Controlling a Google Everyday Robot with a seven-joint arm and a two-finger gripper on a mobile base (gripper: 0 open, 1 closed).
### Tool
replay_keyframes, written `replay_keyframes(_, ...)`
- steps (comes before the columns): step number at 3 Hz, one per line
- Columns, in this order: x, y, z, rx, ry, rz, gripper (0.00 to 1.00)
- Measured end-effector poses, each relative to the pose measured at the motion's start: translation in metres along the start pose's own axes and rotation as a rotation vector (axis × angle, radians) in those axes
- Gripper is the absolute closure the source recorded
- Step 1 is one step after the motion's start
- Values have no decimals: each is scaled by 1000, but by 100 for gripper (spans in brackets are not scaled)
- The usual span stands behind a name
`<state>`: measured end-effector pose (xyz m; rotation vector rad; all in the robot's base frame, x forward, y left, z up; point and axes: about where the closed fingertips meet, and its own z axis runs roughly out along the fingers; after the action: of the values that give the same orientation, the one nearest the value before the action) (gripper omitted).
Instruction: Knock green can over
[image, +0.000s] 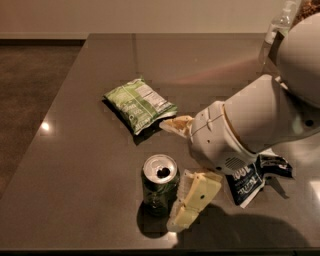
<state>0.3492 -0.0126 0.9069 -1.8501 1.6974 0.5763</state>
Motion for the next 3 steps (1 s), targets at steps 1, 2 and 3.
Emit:
replay_keyframes(1, -3, 5, 8, -19, -5, -5, 0)
replay_keyframes(2, -6, 8, 13, -33, -7, -7, 18)
replay_keyframes(3, -9, 9, 15, -46, -3, -6, 49)
